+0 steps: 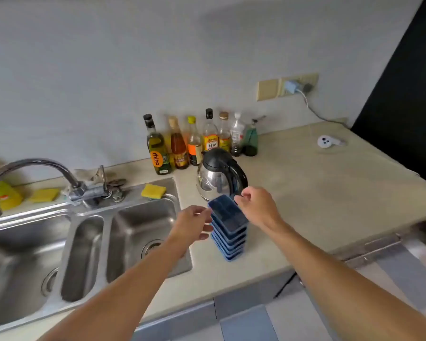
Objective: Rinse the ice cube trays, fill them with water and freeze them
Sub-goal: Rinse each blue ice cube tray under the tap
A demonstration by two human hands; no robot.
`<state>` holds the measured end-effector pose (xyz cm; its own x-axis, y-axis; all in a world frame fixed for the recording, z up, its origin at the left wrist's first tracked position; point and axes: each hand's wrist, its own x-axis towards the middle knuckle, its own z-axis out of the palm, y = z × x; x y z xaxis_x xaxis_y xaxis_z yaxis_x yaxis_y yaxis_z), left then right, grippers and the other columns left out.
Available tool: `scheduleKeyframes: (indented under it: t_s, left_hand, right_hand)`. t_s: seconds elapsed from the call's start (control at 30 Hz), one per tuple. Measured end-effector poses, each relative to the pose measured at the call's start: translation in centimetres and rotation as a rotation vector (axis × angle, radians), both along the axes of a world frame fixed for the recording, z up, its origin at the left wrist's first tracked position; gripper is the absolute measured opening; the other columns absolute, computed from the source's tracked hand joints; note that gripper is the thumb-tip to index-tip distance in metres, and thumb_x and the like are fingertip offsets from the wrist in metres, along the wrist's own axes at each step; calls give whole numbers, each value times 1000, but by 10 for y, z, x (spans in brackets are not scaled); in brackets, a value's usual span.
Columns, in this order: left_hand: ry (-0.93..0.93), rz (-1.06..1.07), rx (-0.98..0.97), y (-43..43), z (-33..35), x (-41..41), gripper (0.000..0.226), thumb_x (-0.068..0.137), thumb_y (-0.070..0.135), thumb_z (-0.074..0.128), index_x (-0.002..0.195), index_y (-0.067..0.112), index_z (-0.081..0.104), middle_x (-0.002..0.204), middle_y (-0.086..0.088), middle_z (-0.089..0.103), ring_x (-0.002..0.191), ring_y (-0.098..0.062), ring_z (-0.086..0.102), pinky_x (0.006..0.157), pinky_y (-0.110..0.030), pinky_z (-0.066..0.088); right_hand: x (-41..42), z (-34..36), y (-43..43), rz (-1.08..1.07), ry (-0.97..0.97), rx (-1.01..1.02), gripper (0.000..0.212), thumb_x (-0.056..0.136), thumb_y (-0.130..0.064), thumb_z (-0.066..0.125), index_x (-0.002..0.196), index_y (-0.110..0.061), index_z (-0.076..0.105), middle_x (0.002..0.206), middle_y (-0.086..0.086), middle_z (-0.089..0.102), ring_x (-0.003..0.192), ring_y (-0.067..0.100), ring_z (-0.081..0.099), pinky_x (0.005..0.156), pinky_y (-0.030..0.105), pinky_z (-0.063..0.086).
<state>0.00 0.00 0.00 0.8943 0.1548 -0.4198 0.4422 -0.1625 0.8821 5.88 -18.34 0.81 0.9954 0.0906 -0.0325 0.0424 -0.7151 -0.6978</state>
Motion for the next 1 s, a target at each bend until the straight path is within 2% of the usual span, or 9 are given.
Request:
scheduleKeyframes:
  t_s: [0.2, 0.43, 0.53, 0.63, 0.7, 0.8, 0.87, 0.93, 1.0]
  left_hand:
    - [107, 105, -147, -21, -19, 17, 25, 102, 31, 59, 118, 12, 60, 104, -14, 72, 89, -27, 75, 69, -33, 63]
    - [-28, 206, -224, 20, -10, 21, 16, 102, 31, 59, 114, 20, 61, 95, -7, 76, 77, -18, 77, 60, -25, 58]
    - [-89, 264, -235, 68, -7, 11, 14, 103, 33, 57, 112, 22, 59, 99, -3, 75, 76, -14, 77, 60, -26, 59]
    - [-121, 306, -332, 134, -7, -3, 20, 103, 34, 56, 114, 18, 56, 111, -11, 72, 82, -21, 78, 70, -40, 64]
    - [-118, 360, -397, 178, -7, -15, 23, 103, 35, 57, 116, 16, 53, 114, -13, 70, 83, -25, 78, 62, -38, 62]
    - [-108, 481, -400, 256, -16, -33, 27, 102, 37, 59, 116, 15, 50, 110, -12, 69, 80, -25, 77, 60, -36, 60]
    - [-69, 555, -370, 305, -23, -42, 26, 101, 36, 60, 113, 15, 51, 107, -12, 69, 79, -24, 77, 59, -36, 60]
    - [-30, 637, -368, 348, -32, -49, 20, 100, 33, 62, 106, 17, 52, 102, -11, 69, 74, -21, 76, 54, -33, 60]
    - [3, 679, -376, 388, -44, -56, 20, 99, 34, 63, 105, 17, 55, 98, -10, 71, 72, -20, 76, 54, -32, 60]
  right_hand:
    - [13, -20, -2, 114, 190, -110, 23, 97, -25, 62, 88, -6, 71, 88, 9, 73, 85, 28, 66, 75, 36, 50]
    - [19, 14, 37, 148, 158, -28, 22, 96, -15, 61, 84, 2, 69, 77, 16, 66, 72, 26, 61, 64, 36, 49]
    - [15, 28, 90, 192, 145, 3, 22, 95, -14, 60, 82, 3, 67, 68, 11, 58, 66, 21, 54, 63, 36, 44]
    - [3, 32, 165, 241, 162, 3, 20, 94, -13, 59, 81, 1, 67, 73, 17, 61, 68, 21, 54, 61, 32, 40]
    - [-6, 29, 215, 253, 188, 24, 21, 94, -12, 59, 83, 3, 68, 78, 21, 64, 68, 23, 55, 62, 33, 41]
    - [-21, 17, 303, 289, 209, 56, 29, 95, -13, 60, 65, -14, 60, 61, 2, 56, 59, 12, 53, 54, 24, 38]
    - [-31, 8, 357, 335, 217, 72, 32, 95, -12, 61, 64, -18, 56, 57, -6, 52, 52, 3, 48, 46, 15, 34]
    - [-42, 1, 403, 377, 260, 75, 21, 96, -12, 62, 75, -7, 65, 63, 2, 59, 56, 10, 51, 48, 17, 36]
    - [-50, -8, 443, 412, 301, 92, 18, 95, -14, 63, 88, 2, 68, 77, 19, 68, 63, 17, 54, 59, 30, 41]
